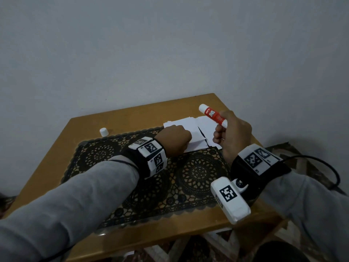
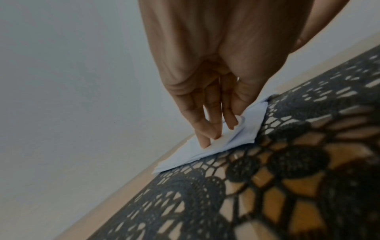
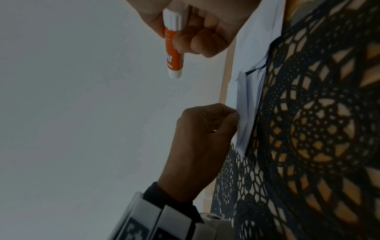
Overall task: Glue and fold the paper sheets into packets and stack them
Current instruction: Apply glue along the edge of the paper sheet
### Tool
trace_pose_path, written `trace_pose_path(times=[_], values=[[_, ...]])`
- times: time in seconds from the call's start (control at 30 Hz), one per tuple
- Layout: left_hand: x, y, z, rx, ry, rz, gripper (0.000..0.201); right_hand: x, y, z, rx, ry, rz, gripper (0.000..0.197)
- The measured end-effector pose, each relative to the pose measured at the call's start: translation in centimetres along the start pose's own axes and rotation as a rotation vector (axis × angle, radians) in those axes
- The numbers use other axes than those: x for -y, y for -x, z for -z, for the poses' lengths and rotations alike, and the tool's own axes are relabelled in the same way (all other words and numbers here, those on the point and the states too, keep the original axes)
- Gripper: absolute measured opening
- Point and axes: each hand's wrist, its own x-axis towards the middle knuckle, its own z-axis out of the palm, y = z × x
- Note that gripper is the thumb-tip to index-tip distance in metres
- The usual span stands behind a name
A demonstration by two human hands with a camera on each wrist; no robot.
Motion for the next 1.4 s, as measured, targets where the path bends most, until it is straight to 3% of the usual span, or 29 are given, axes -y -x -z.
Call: trace_pose_path(times=[0.23, 0.4, 0.47, 0.73, 1.03, 1.13, 1.4], values=[[0.5, 0.4, 0.1, -0.072, 0.053, -0.001, 0.017, 1.4, 0.4, 0.1, 0.092, -0.037, 0.013, 0.020], [1.4, 0.5, 0.1, -0.069, 0.251, 0.029, 0.021, 1.7, 0.5, 0.1, 0.134, -0.025, 0.028, 0.019], [1.8, 0.8, 0.1, -0.091, 0.300, 0.025, 0.013, 1.9, 0.6, 0.0, 0.147, -0.028, 0.026, 0.018], [1.8, 1.8, -0.1, -0.122, 0.270, 0.059, 0.009, 2.2, 1.1, -0.5, 0.199, -0.019, 0.033, 0.020], [3.6, 4.6, 0.9, -0.255, 0.251, 0.128, 0.016, 2.4, 1.7, -1.0, 0.236, 0.002, 0.014, 0.018], [4.6, 6.2, 1.0, -0.294, 0.248, 0.113, 0.025, 2.3, 1.8, -1.4, 0.242, 0.008, 0.012, 0.018], [6.7, 10.8, 0.2, -0.392, 0.280, 0.004, 0.007, 1.6, 2.5, -2.5, 0.270, 0.037, 0.016, 0.020]])
